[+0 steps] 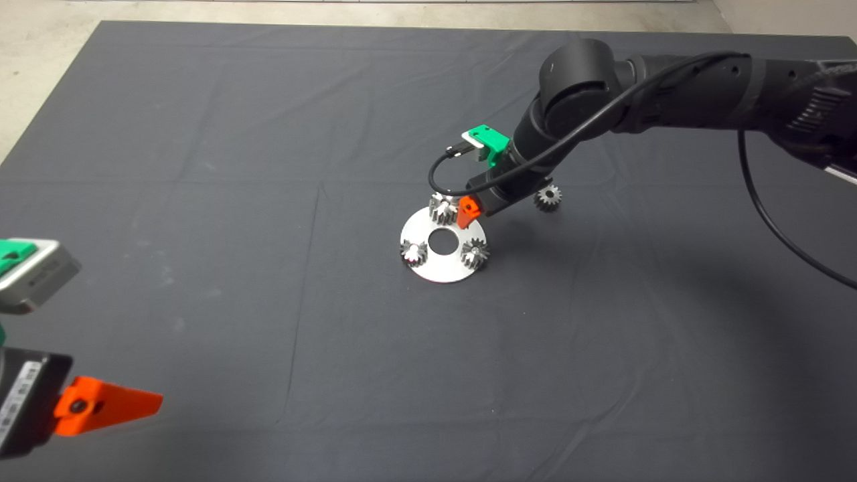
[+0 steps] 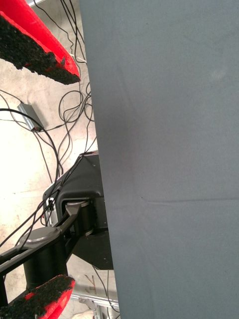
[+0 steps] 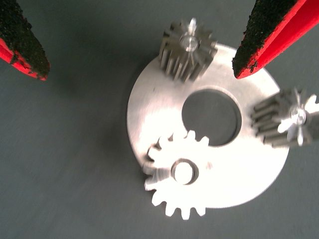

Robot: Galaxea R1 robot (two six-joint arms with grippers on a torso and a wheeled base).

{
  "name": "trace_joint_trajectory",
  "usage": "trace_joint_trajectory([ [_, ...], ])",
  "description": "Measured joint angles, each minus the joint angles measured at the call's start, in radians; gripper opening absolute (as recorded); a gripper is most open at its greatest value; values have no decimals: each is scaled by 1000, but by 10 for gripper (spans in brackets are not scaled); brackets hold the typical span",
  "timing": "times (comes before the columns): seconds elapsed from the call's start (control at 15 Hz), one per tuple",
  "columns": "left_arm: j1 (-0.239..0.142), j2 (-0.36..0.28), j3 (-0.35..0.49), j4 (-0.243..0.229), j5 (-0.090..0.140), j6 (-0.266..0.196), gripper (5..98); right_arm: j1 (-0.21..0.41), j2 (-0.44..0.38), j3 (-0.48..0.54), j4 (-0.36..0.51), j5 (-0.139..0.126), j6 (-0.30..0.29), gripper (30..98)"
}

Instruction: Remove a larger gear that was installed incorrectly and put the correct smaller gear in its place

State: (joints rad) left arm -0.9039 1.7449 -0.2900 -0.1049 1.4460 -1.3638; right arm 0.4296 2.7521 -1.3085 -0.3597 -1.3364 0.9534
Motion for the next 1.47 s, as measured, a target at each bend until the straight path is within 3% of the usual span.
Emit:
trace_joint_trajectory([
  [0.2,0,0,0,0,0,0,983,-4,14,0,-64,6,-2,969],
  [0.6,1,-1,0,0,0,0,982,-83,85,0,-206,28,-3,969],
  [1.07,1,-6,0,0,1,0,983,-85,72,0,-296,23,-2,969],
  [1.47,3,-6,0,0,1,0,982,-97,80,-23,-306,25,8,969],
])
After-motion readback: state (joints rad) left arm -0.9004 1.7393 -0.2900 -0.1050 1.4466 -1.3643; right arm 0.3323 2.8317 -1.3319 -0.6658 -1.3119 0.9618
